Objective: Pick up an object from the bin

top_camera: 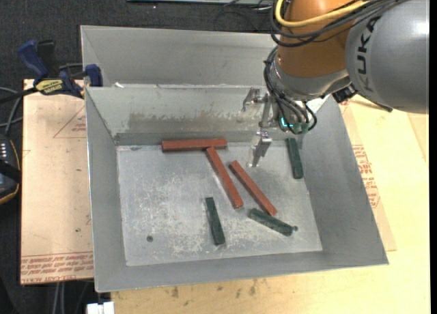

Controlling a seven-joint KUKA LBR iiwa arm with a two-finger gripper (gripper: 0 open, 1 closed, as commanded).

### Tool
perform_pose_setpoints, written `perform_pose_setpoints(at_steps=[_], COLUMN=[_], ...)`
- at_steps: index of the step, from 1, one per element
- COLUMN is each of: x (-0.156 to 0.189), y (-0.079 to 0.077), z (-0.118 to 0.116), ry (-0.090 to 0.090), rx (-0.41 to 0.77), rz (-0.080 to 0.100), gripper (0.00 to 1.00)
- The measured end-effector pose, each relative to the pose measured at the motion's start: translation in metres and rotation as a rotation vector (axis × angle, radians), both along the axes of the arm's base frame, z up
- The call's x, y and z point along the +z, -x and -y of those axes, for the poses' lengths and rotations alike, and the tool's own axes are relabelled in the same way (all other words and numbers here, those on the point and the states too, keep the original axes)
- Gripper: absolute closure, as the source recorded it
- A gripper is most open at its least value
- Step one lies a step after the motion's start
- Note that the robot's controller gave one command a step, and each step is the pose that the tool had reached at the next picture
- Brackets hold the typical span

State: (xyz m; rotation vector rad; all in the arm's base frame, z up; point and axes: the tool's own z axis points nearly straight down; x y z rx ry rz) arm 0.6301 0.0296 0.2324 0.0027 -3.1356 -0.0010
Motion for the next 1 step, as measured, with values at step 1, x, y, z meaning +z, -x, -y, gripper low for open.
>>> perform_pose_setpoints(at_steps=[1], x=[0.0048], y=[-0.0014], z=[0.0001], ry=[0.0], rx=[-0.001], rz=[0.008], gripper=[0.0])
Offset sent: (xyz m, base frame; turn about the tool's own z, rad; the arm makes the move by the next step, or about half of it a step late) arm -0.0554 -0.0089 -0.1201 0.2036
